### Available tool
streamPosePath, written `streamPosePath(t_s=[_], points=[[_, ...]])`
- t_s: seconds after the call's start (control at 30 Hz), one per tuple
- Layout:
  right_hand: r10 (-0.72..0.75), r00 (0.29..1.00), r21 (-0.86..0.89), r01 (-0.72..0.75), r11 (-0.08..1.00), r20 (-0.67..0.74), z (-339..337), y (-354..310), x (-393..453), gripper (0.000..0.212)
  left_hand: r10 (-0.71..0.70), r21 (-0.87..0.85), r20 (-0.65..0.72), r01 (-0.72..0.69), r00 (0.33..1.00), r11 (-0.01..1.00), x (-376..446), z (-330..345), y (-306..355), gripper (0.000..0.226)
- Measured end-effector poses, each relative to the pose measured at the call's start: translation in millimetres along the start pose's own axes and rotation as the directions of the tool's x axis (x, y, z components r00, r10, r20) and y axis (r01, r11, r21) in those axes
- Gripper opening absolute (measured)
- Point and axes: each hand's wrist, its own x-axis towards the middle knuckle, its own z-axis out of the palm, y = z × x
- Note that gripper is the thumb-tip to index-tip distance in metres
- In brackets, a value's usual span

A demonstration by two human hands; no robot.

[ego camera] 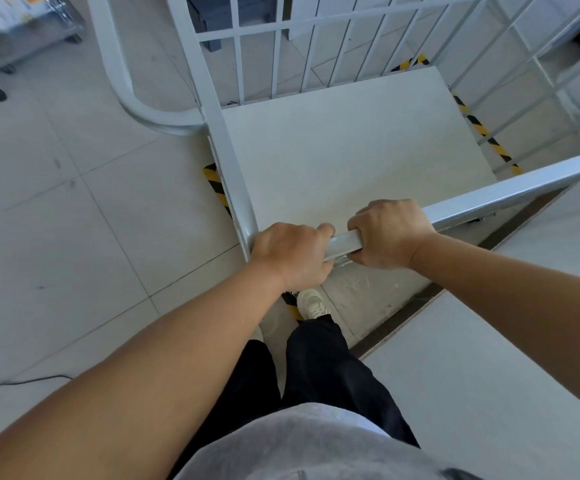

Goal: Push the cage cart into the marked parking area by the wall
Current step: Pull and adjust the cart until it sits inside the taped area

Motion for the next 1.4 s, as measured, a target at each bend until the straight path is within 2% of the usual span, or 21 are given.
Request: streamPosePath(t_s=[0.27,0.63,1.4], points=[[-0.048,0.998,0.035,0.049,0.998,-0.032,1.1,4.4,-1.7,0.024,-0.043,0.032,0.042,0.042,0.998,0.999,2.8,1.0,2.5,0.035],[-0.105,0.993,0.067,0.109,0.992,-0.054,5.4,8.3,-0.1,0.018,-0.175,0.111,0.073,0.166,0.982,0.98,3.6,0.1,11.7,0.039],[-0.099,0.994,0.077,0.101,0.992,-0.035,0.8,3.7,4.0,0.019,-0.113,0.138,0.024,0.108,0.993,0.985,6.2,10.2,-1.1,0.035]])
